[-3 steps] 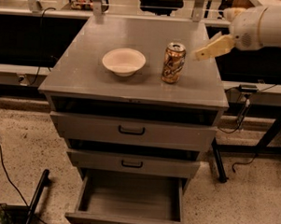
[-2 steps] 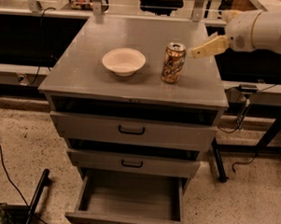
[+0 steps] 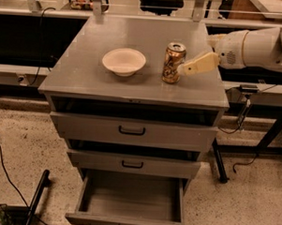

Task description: Place orange can into bottom drawer

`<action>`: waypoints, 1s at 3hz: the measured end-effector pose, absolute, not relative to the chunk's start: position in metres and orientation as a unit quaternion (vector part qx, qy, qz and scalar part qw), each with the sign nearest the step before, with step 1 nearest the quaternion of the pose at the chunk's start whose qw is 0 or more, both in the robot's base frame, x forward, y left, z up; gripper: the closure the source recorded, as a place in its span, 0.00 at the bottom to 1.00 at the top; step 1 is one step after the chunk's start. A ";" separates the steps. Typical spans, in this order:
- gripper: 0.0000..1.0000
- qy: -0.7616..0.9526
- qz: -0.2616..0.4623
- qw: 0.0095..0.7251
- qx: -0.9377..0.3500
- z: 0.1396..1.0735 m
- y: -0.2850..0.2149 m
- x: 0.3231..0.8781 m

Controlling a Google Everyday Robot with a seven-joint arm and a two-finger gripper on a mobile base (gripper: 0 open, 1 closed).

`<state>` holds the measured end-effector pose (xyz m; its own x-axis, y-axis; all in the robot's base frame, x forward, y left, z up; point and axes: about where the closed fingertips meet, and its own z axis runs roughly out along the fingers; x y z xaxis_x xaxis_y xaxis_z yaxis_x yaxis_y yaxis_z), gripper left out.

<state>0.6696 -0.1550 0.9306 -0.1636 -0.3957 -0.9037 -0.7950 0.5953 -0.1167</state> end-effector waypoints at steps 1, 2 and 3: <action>0.00 0.739 0.244 0.485 -0.398 0.903 -0.132 0.655; 0.00 0.732 0.266 0.488 -0.394 0.885 -0.114 0.657; 0.00 0.717 0.273 0.505 -0.396 0.880 -0.105 0.671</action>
Offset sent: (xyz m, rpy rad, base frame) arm -0.0106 0.0508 -0.0627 0.1418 0.0803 0.0687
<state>0.6713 -0.1054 0.8805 -0.1765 -0.2920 -0.9400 -0.8429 0.5381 -0.0088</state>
